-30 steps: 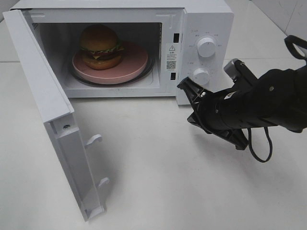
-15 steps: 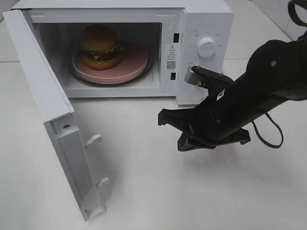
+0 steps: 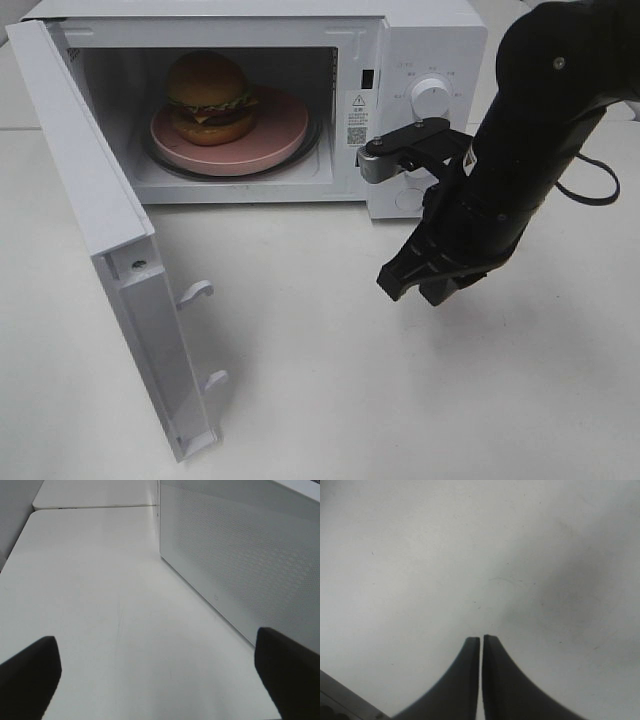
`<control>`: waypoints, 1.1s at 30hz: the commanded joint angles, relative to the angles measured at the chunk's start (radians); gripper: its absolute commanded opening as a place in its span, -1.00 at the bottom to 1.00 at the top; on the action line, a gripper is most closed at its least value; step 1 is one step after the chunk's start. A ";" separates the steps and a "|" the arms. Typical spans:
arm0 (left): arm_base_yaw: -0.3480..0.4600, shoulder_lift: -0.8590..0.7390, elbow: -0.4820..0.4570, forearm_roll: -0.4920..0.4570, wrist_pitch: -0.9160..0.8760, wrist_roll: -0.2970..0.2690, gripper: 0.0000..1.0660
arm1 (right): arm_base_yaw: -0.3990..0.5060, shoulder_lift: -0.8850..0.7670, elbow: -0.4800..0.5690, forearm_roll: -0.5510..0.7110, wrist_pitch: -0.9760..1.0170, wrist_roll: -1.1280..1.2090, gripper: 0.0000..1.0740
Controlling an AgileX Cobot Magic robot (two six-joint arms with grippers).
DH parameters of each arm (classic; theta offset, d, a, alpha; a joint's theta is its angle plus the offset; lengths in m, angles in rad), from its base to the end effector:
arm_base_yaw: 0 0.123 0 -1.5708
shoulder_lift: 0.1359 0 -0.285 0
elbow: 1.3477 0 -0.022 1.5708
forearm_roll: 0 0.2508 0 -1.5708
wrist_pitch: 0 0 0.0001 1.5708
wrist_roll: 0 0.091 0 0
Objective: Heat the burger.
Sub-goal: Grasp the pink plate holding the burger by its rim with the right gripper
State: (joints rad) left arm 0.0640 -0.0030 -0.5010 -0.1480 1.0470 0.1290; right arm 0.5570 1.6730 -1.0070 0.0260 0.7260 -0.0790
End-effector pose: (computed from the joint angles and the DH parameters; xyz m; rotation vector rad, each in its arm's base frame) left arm -0.0046 -0.0119 0.2794 0.0715 2.0170 -0.0542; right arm 0.2649 0.1668 0.1934 -0.8787 2.7484 0.1192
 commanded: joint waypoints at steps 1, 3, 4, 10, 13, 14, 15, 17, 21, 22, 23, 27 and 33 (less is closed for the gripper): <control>-0.007 -0.023 0.004 -0.004 -0.008 -0.007 0.94 | 0.002 -0.012 -0.024 -0.026 0.028 -0.119 -0.89; -0.007 -0.023 0.004 -0.004 -0.008 -0.007 0.94 | 0.002 -0.012 -0.040 -0.021 0.040 -0.209 -0.88; -0.007 -0.023 0.004 -0.004 -0.008 -0.007 0.94 | 0.002 -0.012 -0.044 -0.021 0.043 -0.252 -0.88; -0.007 -0.023 0.004 -0.004 -0.008 -0.007 0.94 | 0.002 -0.012 -0.053 -0.021 0.034 -0.573 -0.87; -0.007 -0.023 0.004 -0.004 -0.008 -0.007 0.94 | 0.002 -0.012 -0.053 -0.021 0.034 -0.736 -0.86; -0.007 -0.023 0.004 -0.004 -0.008 -0.007 0.94 | 0.002 -0.012 -0.053 -0.021 0.034 -0.736 -0.86; -0.007 -0.023 0.004 -0.004 -0.008 -0.007 0.94 | 0.002 -0.012 -0.053 -0.021 0.032 -0.838 -0.85; -0.007 -0.023 0.004 -0.004 -0.008 -0.007 0.94 | 0.002 -0.012 -0.053 -0.021 0.031 -0.893 -0.85; -0.007 -0.023 0.004 -0.004 -0.008 -0.007 0.94 | 0.002 -0.012 -0.053 -0.026 0.002 -1.123 -0.82; -0.007 -0.023 0.004 -0.004 -0.008 -0.007 0.94 | 0.002 -0.012 -0.053 -0.026 0.002 -1.123 -0.82; -0.007 -0.023 0.004 -0.004 -0.008 -0.007 0.94 | 0.002 -0.012 -0.053 -0.026 -0.034 -1.189 -0.81; -0.007 -0.023 0.004 -0.004 -0.008 -0.007 0.94 | 0.002 -0.009 -0.054 -0.034 -0.109 -1.260 -0.75; -0.007 -0.023 0.004 -0.004 -0.008 -0.007 0.94 | 0.004 -0.009 -0.054 -0.135 -0.152 -1.261 -0.56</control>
State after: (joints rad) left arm 0.0640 -0.0030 -0.5010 -0.1480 1.0470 0.1290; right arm 0.5570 1.6730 -1.0550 -0.0660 0.5850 -1.3250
